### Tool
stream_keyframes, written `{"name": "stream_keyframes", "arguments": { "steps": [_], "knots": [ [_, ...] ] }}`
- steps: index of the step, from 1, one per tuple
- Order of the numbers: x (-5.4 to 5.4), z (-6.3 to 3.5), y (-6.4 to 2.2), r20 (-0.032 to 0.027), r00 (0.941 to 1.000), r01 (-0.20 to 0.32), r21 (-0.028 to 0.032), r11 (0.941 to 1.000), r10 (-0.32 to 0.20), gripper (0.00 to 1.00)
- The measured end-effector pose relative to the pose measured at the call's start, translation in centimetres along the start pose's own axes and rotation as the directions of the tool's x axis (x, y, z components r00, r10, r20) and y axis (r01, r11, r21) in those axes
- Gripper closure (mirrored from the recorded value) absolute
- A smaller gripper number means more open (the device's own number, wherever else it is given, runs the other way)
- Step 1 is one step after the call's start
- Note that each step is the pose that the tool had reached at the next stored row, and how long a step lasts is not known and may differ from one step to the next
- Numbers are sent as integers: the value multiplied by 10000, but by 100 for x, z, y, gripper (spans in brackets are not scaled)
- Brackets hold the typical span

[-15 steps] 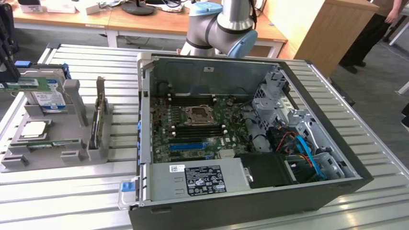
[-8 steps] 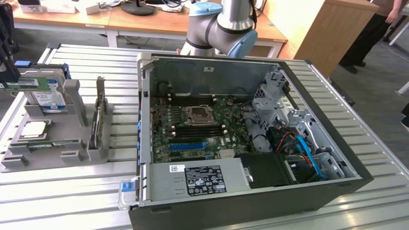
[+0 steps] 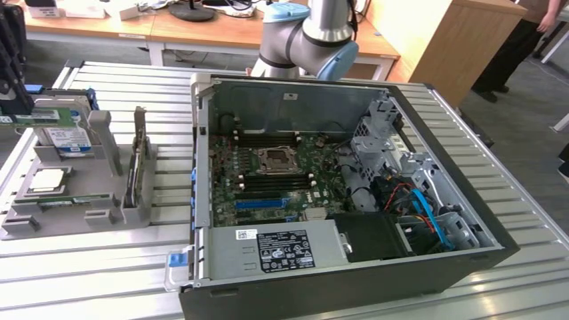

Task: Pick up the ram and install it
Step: 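Pick up the ram and move it above insertion slot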

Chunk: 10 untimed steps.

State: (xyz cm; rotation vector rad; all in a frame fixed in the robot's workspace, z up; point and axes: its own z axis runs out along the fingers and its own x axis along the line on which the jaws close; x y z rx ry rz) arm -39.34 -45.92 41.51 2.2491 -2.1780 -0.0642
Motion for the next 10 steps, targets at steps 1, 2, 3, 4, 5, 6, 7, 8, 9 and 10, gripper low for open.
{"name": "stream_keyframes", "arguments": {
  "steps": [1, 2, 3, 4, 5, 6, 7, 8, 9, 10],
  "knots": [
    [1, -1, -15, 0, 10000, 0, 0, 10000, 0, 88],
    [2, -1, -32, 0, 10000, 0, 0, 10000, 0, 88],
    [3, -2, -49, 1, 10000, 0, 0, 10000, 0, 88],
    [5, -2, -68, 2, 10000, 0, 1, 10000, 0, 88],
    [7, -3, -86, 2, 10000, 0, 1, 10000, 0, 88],
    [9, -4, -106, 2, 10000, 0, 0, 10000, 0, 88],
    [11, -5, -128, 3, 10000, 0, 0, 10000, 0, 88],
    [13, -6, -151, 4, 10000, 0, -1, 10000, 0, 88],
    [16, -7, -176, 4, 10000, 0, 0, 10000, 0, 88],
    [19, -7, -200, 6, 10000, 1, 1, 10000, -1, 88]
  ]
}}
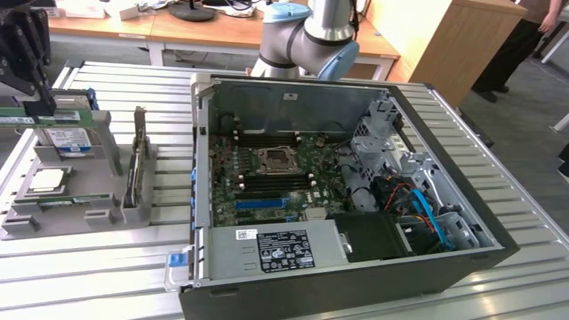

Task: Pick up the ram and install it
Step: 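Pick up the ram and move it above insertion slot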

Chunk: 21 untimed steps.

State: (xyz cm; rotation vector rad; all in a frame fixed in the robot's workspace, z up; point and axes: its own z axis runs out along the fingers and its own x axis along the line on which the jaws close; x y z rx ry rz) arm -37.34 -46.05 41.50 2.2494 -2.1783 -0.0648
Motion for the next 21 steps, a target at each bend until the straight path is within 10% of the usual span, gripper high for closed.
{"name": "stream_keyframes", "arguments": {
  "steps": [21],
  "knots": [
    [59, -22, -557, 21, 10000, 1, -1, 10000, -1, 88]
  ]
}}
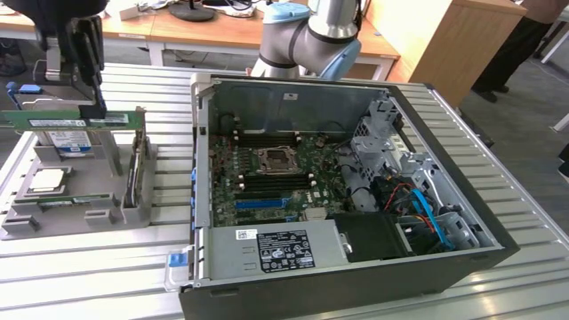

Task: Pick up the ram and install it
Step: 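Pick up the ram and move it above insertion slot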

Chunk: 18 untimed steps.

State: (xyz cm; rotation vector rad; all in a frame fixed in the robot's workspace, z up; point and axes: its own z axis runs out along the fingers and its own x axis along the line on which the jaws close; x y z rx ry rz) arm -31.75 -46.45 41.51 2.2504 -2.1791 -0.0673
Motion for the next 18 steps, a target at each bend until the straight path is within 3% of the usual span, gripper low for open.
{"name": "stream_keyframes", "arguments": {
  "steps": [15, 16, 18],
  "knots": [
    [36, -17, -468, 10, 10000, 0, -4, 10000, 0, 88],
    [47, -23, -609, 12, 10000, 0, -7, 10000, 0, 88],
    [54, -25, -676, 14, 10000, 0, -7, 10000, 0, 88]
  ]
}}
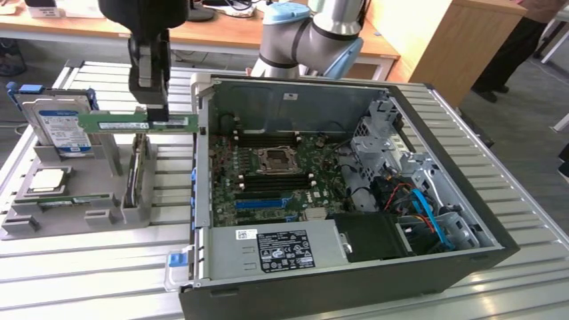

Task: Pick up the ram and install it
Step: 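Pick up the ram and move it above insertion slot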

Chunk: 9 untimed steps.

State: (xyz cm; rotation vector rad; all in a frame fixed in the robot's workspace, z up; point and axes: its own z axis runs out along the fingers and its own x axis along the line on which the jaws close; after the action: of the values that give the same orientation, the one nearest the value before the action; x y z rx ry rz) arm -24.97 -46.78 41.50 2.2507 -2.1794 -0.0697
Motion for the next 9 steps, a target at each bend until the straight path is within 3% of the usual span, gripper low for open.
{"name": "stream_keyframes", "arguments": {
  "steps": [9],
  "knots": [
    [25, -12, -311, 6, 10000, -1, -4, 10000, 1, 88]
  ]
}}
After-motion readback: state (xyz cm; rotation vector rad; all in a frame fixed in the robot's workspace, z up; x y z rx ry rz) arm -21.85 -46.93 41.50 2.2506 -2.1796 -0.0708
